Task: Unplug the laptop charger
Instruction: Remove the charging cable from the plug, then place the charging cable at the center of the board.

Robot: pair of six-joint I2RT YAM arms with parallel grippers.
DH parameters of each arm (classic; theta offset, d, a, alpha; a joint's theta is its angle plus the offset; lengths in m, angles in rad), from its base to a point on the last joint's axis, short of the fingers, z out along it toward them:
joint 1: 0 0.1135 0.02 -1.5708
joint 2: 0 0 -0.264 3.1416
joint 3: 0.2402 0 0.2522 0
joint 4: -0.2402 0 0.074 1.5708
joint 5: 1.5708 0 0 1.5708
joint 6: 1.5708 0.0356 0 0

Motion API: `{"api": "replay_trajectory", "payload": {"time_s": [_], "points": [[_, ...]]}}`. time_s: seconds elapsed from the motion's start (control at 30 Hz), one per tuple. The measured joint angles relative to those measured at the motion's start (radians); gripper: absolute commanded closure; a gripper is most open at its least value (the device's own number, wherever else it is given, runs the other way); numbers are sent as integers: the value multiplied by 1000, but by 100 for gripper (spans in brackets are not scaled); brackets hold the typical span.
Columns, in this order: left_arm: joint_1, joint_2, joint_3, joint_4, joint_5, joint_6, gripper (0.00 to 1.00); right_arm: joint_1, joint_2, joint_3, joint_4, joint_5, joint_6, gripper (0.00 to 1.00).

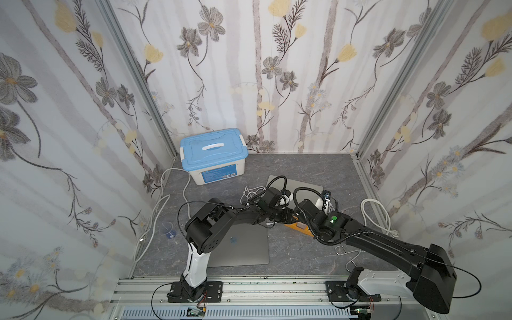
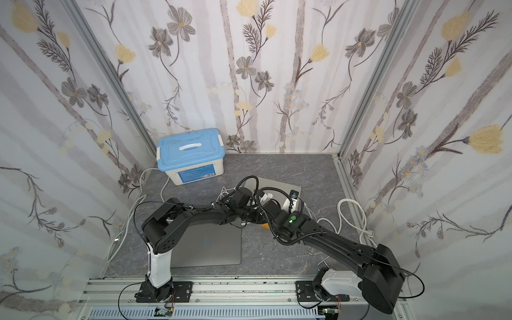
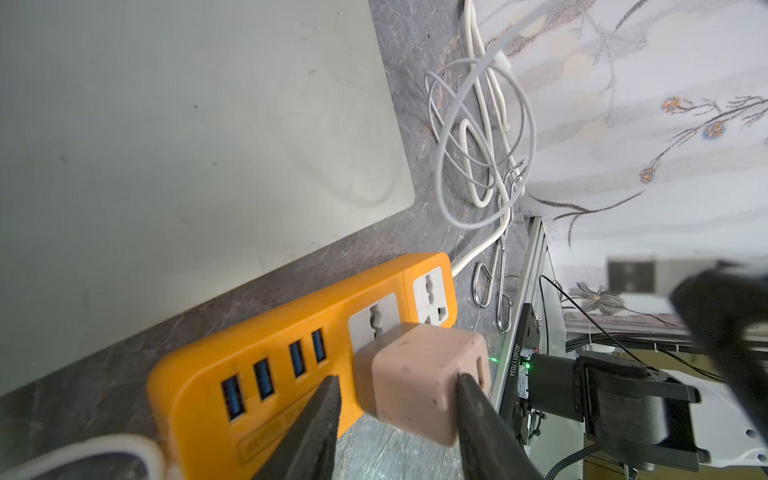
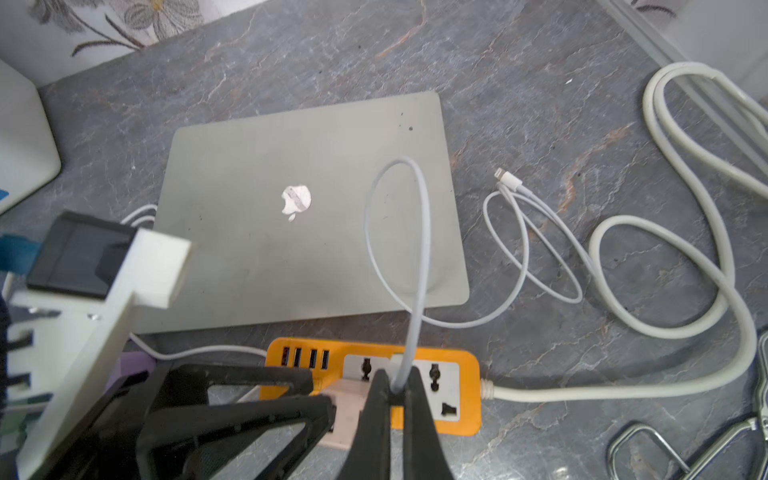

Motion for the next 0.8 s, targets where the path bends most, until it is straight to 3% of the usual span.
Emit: {"api": "replay_trajectory", "payload": {"time_s": [0.23,0.4,0.57,0.8], "points": [[-2,-24,55,-124,-26,41,49,-279,-43,106,50,-42,-261,98],[-2,-27,141,-280,-82,78,48,-468,31,221,132,-119,-450,97],[0,-32,209,-391,-146,96,47,-573,136,256,211,-222,-565,97],[3,-56,241,-454,-177,97,47,-695,228,126,340,-388,-618,95]]}}
